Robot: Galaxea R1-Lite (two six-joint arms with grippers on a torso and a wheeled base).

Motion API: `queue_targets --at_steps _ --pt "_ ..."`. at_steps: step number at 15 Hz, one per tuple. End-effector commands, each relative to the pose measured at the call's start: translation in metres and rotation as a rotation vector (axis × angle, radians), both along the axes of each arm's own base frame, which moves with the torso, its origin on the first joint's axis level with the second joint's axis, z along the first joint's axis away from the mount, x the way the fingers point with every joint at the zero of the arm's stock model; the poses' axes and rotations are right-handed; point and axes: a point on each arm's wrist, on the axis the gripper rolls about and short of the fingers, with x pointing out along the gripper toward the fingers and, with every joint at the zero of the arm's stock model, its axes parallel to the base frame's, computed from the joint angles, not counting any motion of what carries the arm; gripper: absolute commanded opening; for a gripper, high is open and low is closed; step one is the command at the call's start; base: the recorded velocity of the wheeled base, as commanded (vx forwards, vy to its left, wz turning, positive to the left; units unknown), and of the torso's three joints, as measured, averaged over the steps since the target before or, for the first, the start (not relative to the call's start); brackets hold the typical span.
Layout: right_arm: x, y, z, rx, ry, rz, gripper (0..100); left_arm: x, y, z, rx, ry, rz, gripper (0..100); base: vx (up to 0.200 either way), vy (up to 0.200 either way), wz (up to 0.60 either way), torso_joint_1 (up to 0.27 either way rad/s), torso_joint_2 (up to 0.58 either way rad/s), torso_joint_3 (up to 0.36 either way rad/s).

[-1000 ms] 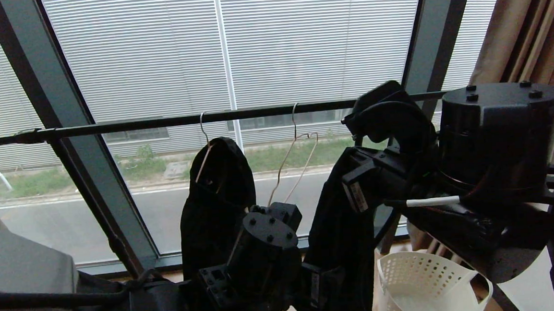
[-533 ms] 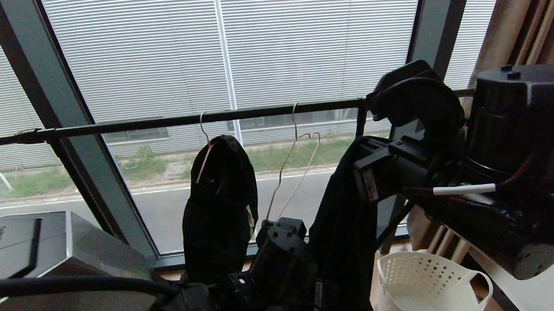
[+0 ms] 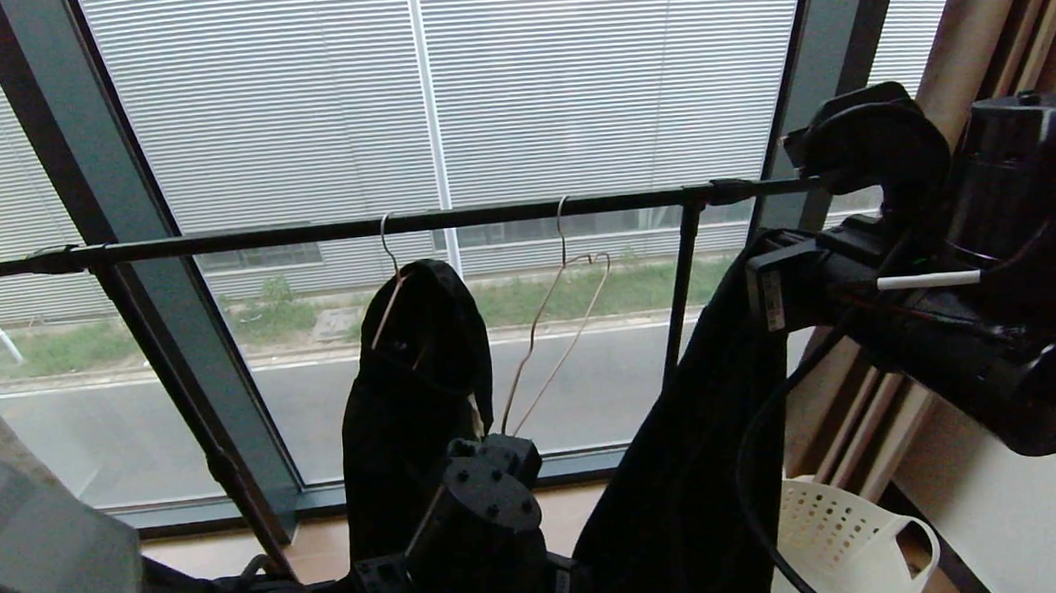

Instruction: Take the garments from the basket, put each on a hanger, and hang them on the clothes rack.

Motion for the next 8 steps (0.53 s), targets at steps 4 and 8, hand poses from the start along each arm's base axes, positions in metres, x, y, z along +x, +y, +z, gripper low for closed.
queue_targets --at_steps 4,8 --pt "0.001 -0.032 0.000 0.002 -0.002 -0.096 0 -0.008 0.028 0.025 -0.032 -0.060 0.071 0 0.000 0.000 0.00 0.000 0.00 0.000" --pt "-0.013 -0.048 -0.020 -0.058 0.055 -0.112 0 0.000 0.053 0.054 -0.072 -0.158 0.123 0 0.000 0.000 0.00 0.000 0.00 0.000"
